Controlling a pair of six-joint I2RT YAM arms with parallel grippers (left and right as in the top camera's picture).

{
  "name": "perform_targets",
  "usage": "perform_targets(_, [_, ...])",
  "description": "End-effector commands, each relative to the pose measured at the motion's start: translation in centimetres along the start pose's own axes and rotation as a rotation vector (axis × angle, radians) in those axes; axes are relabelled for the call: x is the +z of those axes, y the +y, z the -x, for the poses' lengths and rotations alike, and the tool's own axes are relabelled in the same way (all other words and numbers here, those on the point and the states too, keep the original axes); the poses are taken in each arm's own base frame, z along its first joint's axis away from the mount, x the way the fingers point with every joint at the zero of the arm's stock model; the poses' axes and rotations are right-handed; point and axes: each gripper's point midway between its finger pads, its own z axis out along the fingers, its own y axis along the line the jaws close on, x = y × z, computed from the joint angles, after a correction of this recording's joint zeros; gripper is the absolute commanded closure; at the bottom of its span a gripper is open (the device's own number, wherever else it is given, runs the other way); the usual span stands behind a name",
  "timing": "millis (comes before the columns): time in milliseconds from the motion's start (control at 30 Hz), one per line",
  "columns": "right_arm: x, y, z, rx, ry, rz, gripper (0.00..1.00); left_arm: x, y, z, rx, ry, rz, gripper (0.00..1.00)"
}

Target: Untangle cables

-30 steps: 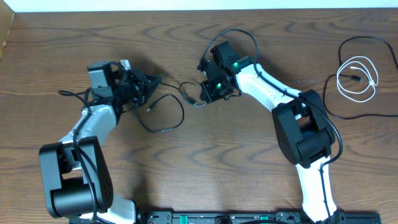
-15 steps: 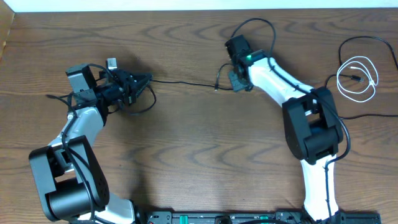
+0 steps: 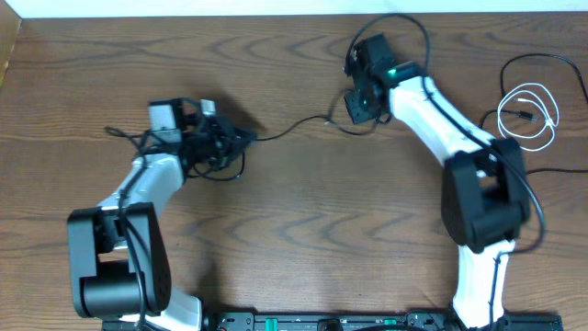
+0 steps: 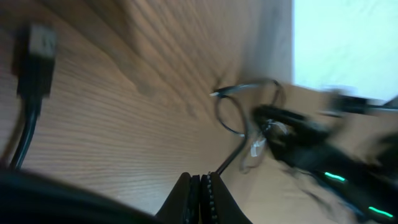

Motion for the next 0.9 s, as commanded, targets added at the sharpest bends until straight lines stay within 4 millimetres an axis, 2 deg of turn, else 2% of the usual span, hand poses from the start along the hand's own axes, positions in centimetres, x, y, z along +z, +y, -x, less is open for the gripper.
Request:
perform_targets(0, [-5.0,3.9,1.8,-0.149,-0.102,0.226,0.33,1.8,0.6,-0.5,0.091,-0.029,0.087,0.92])
perform_targets(133, [-6.7,7.7,1.0,-0.275,-0.121,0.459,0.28,2.1,0.5,-0.9,0.05,-0.026,0.092,0.93])
perform_targets(200, [-7.8,9.7,0.2,-0.379,-0.142,0.591,0.22,2.0,0.6,-0.8,0.004,-0.026,0.092,0.92])
perform_targets(333, [-9.0,11.4,-0.8,-0.473,-0.162,0.707,0.18,1.7,-0.3,-1.8,-0.078,0.042,0.028,0.92])
perform_targets(500, [-8.2,13.0,-1.8,-0.489,-0.12,0.735,0.18,1.6,-1.3,-2.8,-0.185,0.109,-0.018,0.92])
perform_targets(733, [-7.4,17.0,-3.6,-0.562,-0.072,0.801,0.2,1.4,-2.0,-3.8,-0.244,0.168,-0.052,0.92])
perform_targets(867, [-6.8,18.9,-4.4,-0.611,-0.053,0.792,0.25,1.2,-2.7,-4.5,-0.266,0.221,-0.084,0.93])
